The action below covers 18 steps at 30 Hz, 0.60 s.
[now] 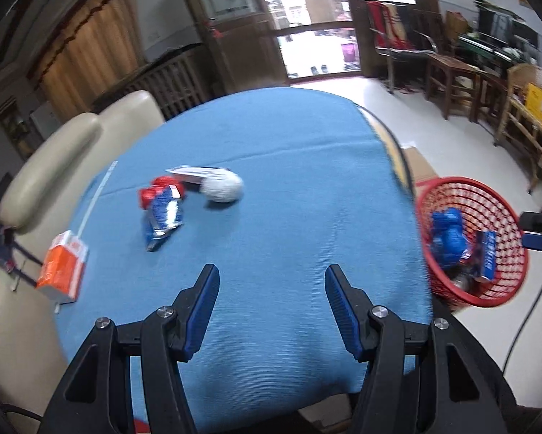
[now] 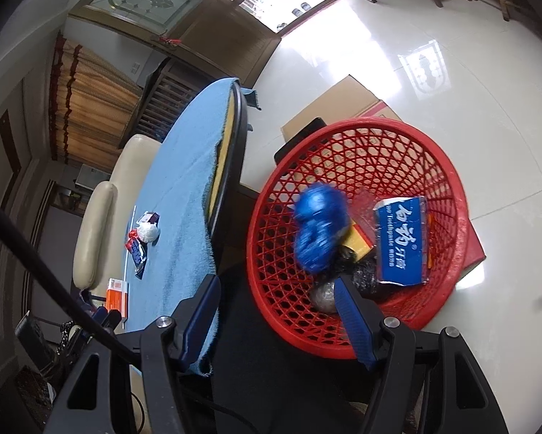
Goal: Collect trash
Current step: 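Move both open grippers back over the table toward the remaining items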
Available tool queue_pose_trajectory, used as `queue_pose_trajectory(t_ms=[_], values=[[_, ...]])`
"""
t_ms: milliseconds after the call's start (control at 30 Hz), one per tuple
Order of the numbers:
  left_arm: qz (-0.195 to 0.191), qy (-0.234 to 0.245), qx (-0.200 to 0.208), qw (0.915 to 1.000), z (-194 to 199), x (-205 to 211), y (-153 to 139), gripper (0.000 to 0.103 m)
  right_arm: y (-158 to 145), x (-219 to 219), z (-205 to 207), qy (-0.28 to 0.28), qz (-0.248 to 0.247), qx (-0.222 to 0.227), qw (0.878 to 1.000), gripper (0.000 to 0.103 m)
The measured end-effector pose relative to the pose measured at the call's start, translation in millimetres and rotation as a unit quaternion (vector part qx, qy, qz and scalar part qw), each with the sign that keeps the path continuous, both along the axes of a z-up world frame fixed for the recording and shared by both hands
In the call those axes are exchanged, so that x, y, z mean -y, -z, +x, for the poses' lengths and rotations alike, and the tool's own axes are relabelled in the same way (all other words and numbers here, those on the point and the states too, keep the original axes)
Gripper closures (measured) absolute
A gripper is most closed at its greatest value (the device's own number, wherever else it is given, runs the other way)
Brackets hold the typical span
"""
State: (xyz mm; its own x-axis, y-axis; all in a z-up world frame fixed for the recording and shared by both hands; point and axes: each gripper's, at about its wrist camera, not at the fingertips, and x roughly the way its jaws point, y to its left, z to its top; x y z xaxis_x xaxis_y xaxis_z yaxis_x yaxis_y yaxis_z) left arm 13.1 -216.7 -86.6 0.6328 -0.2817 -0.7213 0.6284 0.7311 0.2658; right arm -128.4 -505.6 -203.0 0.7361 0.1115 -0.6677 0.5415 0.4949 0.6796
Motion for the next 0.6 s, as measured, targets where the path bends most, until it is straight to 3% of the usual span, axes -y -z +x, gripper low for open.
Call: queue_pose_trajectory(t_ms=[167, 333, 600], values=[[-0.007, -0.023, 0.013, 0.9996, 8.4, -15.3, -4.1, 0.033, -19.9, -17.8, 18.7, -0.029, -0.035, 0.01, 0.999, 0.034], [-0.01, -0.034, 0.02, 0.9992, 15.5, -27.0, -6.1, 0.032, -40.5, -40.3, 39.3, -0.064, -0.078, 0.019, 0.995, 0.034], [-0.016, -0.058, 0.011, 0.9981, 32.8, -49.0, -0.8, 0.032, -52.9, -67.5, 71.2, -0.107, -0.107, 0.021, 0.988, 0.034]])
